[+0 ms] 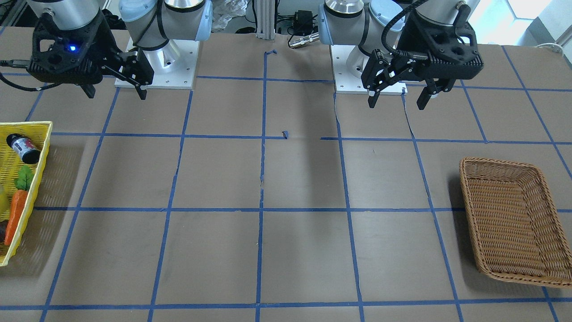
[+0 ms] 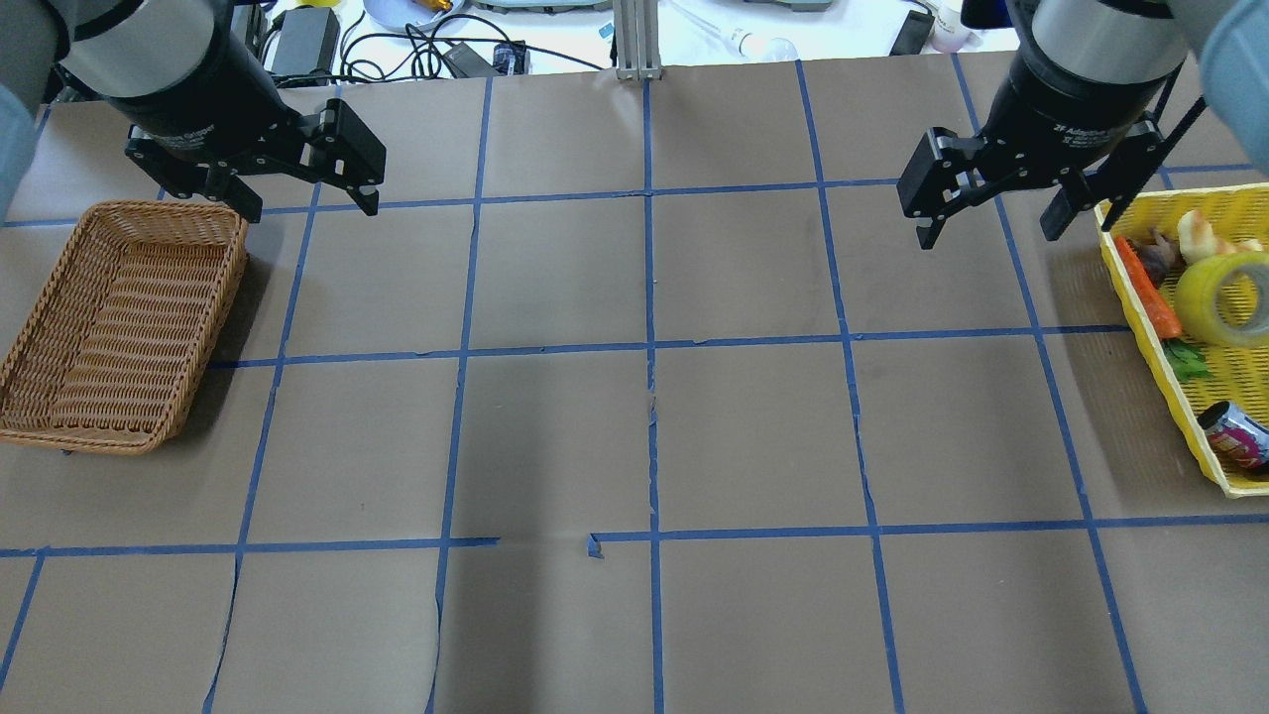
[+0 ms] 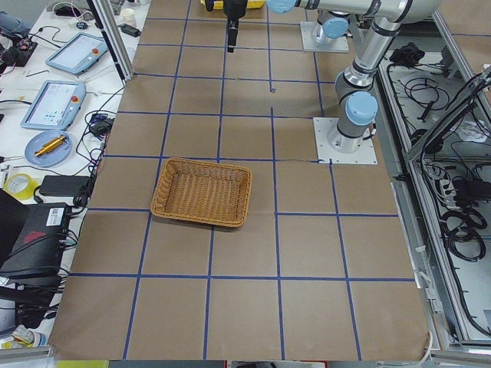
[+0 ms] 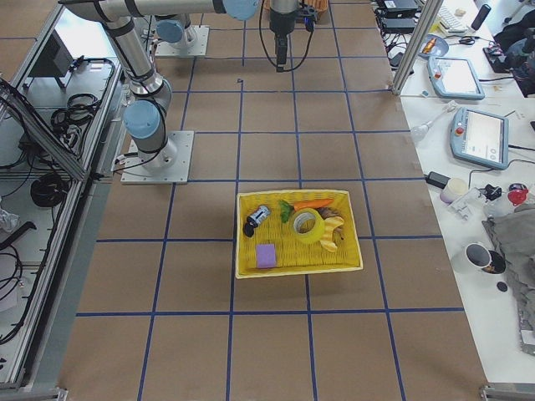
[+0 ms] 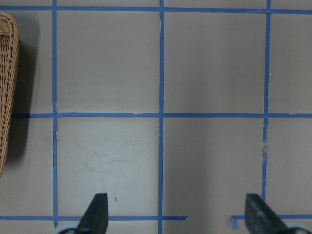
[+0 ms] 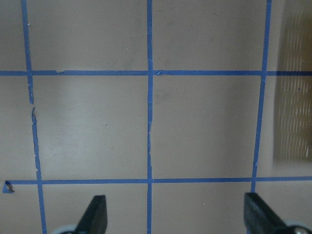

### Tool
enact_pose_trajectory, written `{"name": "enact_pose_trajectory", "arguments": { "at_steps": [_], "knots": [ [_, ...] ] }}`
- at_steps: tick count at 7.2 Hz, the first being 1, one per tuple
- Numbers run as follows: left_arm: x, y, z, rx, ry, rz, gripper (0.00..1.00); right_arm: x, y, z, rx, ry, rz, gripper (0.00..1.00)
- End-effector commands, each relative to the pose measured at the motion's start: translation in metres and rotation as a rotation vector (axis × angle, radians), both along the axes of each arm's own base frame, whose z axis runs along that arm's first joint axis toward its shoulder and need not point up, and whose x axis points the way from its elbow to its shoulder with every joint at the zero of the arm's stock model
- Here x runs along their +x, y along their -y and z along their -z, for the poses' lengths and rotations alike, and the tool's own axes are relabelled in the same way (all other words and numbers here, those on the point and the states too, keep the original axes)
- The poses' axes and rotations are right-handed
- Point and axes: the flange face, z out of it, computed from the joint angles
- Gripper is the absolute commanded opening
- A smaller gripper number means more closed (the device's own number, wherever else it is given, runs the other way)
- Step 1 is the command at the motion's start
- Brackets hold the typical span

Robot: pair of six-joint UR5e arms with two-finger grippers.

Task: Transfer tape with both arms

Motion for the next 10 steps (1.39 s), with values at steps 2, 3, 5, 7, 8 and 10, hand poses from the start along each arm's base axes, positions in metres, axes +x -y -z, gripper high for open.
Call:
{"name": "enact_pose_trajectory", "arguments": {
  "at_steps": [2, 3, 5, 7, 8, 10],
  "knots": [
    [0.0000, -0.0002, -0.0001, 0.000, 0.000, 0.000, 1.00, 0.0009, -0.0006, -0.0008, -0.001, 0.009, 0.000, 1.00],
    [0.0000, -0.0002, -0.0001, 0.000, 0.000, 0.000, 1.00, 0.0000, -0.0007, -0.0008, 0.000, 0.000, 0.000, 1.00],
    [0.0000, 0.0004, 0.0006, 0.001, 0.000, 0.000, 1.00, -0.0002, -0.0008, -0.0006, 0.001, -0.002, 0.000, 1.00],
    [-0.0002, -0.0002, -0.0001, 0.000, -0.002, -0.003, 1.00, 0.0001, -0.0008, -0.0006, 0.001, 0.001, 0.003, 1.00],
    [-0.0002, -0.0002, -0.0001, 0.000, -0.002, -0.006, 1.00, -0.0002, -0.0003, 0.0001, 0.003, -0.002, 0.003, 1.00],
    [-0.0001, -0.0001, -0.0003, -0.002, -0.002, -0.004, 1.00, -0.0002, 0.0004, 0.0031, 0.010, -0.002, 0.017, 1.00]
  ]
}}
